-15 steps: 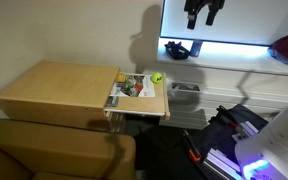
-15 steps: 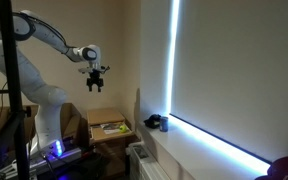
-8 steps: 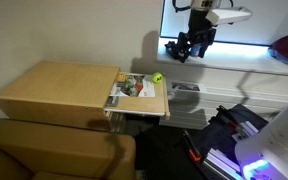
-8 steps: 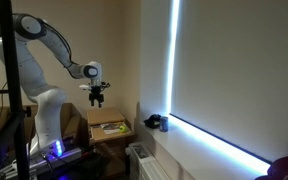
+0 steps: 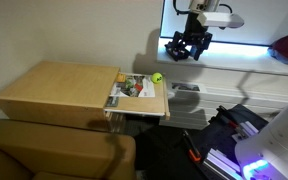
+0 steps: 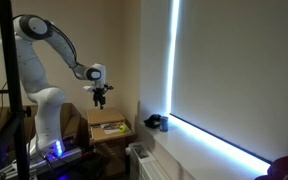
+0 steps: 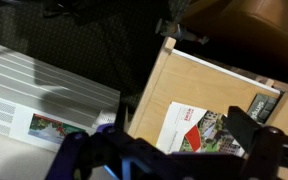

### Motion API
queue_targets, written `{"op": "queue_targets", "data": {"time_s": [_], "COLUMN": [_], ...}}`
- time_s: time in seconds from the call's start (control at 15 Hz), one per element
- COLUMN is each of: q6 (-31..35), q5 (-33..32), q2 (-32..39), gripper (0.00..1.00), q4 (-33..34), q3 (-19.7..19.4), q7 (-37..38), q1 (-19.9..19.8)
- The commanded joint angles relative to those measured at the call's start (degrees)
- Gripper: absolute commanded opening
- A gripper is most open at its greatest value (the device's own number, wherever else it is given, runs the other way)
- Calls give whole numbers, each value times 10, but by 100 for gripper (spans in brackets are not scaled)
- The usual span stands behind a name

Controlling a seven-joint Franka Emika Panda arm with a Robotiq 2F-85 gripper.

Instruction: Put the ball on the can on the window sill

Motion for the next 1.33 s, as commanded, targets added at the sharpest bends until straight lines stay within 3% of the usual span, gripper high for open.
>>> {"op": "queue_targets", "data": {"time_s": [0.0, 0.2, 0.33, 0.4, 0.47, 0.67, 0.8, 0.93, 1.13, 1.27], "q6": [62, 121, 159, 159, 142, 153, 169, 183, 209, 194], "q5": [74, 115, 99, 89, 95, 94, 28, 7, 50, 151], "q2": [116, 189, 233, 239, 202, 236, 277, 318, 369, 399], "gripper": [100, 100, 100, 100, 100, 100, 100, 100, 100, 100], "q4": [68, 116, 139, 142, 120, 138, 153, 172, 199, 232], "q3": [-13, -2, 12, 16, 6, 13, 6, 0, -5, 8], "q7": [5, 36, 86, 114, 75, 105, 168, 213, 225, 204], "q1": [7, 4, 4, 6, 2, 8, 4, 5, 9, -9]}}
